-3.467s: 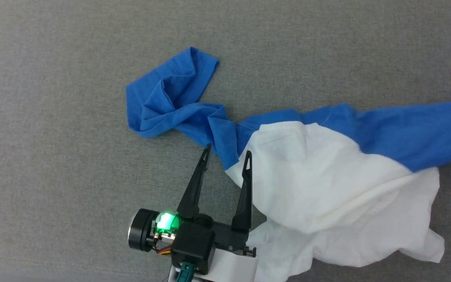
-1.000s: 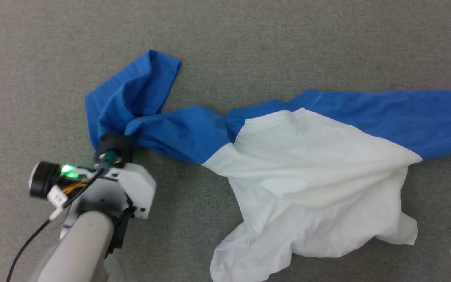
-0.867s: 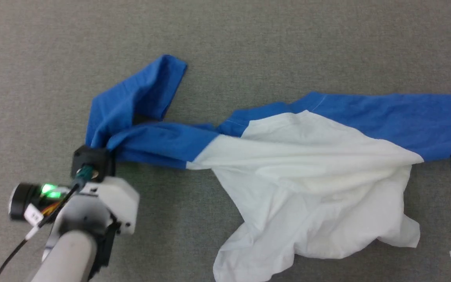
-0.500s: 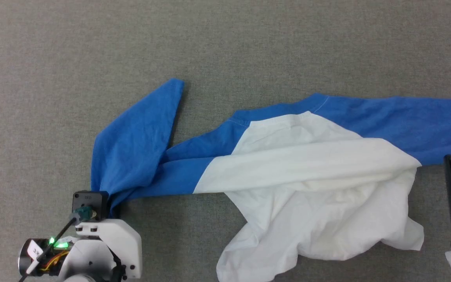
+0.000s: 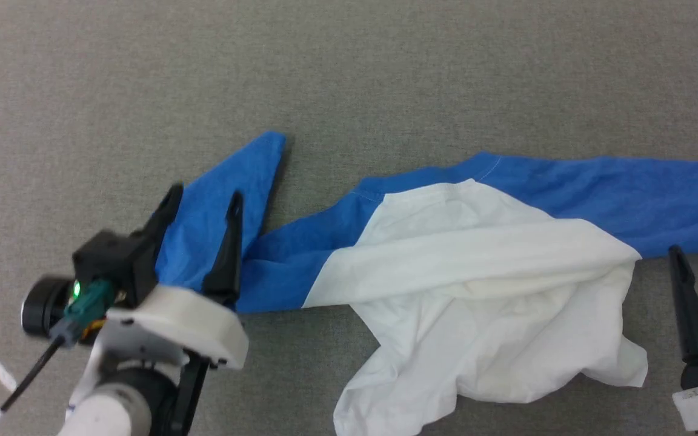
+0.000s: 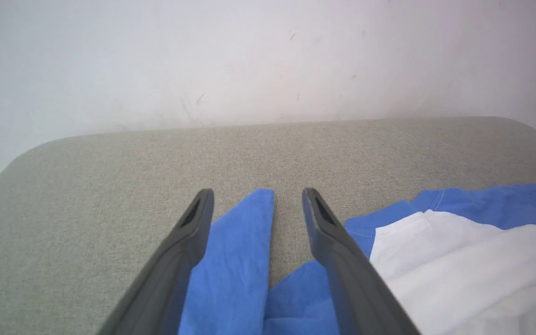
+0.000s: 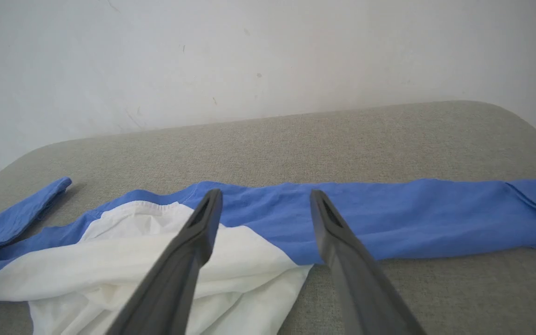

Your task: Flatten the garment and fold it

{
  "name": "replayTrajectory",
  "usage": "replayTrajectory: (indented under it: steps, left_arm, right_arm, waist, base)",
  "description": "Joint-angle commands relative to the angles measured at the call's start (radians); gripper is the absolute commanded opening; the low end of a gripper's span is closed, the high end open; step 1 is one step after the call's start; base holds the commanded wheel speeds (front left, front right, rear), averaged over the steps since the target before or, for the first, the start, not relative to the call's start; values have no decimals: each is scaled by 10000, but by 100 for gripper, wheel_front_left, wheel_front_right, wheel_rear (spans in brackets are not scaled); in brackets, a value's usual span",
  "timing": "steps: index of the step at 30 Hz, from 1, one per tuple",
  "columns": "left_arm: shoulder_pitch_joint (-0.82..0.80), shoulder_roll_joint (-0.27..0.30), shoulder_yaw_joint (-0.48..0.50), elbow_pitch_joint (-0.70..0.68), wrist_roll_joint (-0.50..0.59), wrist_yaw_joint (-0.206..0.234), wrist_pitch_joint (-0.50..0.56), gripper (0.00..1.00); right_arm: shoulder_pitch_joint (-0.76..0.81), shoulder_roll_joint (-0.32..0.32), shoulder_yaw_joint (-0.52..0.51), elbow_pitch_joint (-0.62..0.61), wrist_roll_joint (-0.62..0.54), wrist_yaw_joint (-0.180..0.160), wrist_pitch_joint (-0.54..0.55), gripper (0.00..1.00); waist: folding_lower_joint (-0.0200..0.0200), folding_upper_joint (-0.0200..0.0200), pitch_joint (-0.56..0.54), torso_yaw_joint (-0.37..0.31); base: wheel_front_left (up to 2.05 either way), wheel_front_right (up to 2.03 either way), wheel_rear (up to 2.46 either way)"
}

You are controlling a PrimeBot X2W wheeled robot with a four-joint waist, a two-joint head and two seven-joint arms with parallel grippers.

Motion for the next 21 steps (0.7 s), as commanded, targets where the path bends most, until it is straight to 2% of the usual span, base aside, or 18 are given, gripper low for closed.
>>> replayTrajectory:
  steps: [1,5,10,15,21]
  left_arm:
    - [-593,99,-161,-29,234,-188,141,100]
    - [-1715,380,-939,626,1105,-707,670,100]
    - [-2716,548,-2226,1757,1909,-1683,1417,100]
    - [-3046,37,-2799,2835,1858,-1939,1364,100]
    - [-3318,-130,-3053,4069,1909,-2078,1117,100]
  right_arm:
    - [-38,29,67,-14,-7,-9,-12,100]
    - [-216,-28,167,61,98,-9,-100,100]
    - [-369,-158,205,265,267,-9,-256,100]
    - [-468,-301,242,443,425,-9,-427,100]
    - [-569,-549,221,526,570,-9,-560,100]
  waist:
    - [1,-1,82,-82]
    - [1,-1,320,-317]
    - [1,-1,685,-629]
    - [1,-1,1016,-771]
    - [1,-1,1369,-740]
  base:
    - [0,0,0]
    - [0,0,0]
    - [0,0,0]
    - [0,0,0]
    - [0,0,0]
